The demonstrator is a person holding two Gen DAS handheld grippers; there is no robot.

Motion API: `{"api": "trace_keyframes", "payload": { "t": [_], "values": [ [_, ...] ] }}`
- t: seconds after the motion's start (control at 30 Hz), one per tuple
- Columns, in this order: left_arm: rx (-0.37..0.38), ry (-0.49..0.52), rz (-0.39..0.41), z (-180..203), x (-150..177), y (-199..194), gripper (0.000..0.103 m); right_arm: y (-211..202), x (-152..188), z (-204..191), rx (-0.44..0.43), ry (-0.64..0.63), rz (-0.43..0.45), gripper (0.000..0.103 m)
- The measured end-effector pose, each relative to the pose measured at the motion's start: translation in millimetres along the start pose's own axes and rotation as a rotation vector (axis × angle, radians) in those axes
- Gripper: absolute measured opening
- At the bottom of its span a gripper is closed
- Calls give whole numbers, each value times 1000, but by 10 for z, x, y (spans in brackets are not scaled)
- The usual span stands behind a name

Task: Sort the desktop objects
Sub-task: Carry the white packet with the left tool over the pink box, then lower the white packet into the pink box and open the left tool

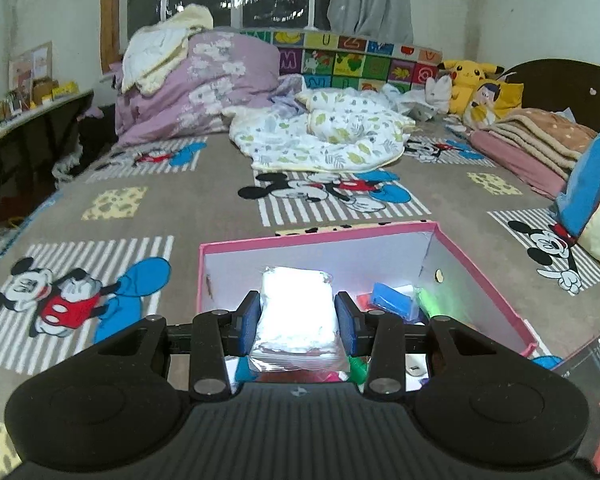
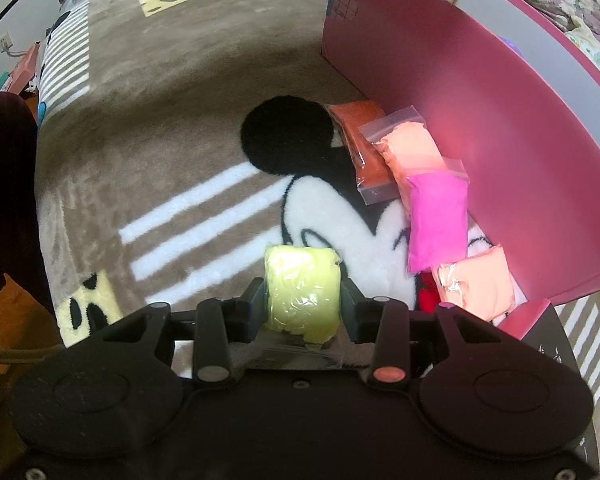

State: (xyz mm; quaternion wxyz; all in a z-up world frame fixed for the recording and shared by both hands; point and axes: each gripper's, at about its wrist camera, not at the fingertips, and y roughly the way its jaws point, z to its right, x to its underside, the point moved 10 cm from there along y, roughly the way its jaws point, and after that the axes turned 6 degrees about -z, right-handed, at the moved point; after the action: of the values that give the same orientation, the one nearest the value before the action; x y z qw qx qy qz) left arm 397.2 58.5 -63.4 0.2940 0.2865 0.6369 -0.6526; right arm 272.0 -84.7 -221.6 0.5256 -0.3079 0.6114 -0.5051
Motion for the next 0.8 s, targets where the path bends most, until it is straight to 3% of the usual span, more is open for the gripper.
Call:
{"api": "trace_keyframes", "payload": {
  "t": [0.47,0.8],
  "values": [
    [11,-87,-155,-82,-147,648,39,5,19,12,-17,16,14,39],
    [-42,-101,-288,-151,-109,1126,39,11,43,51,-38,65,32,39]
  ]
}}
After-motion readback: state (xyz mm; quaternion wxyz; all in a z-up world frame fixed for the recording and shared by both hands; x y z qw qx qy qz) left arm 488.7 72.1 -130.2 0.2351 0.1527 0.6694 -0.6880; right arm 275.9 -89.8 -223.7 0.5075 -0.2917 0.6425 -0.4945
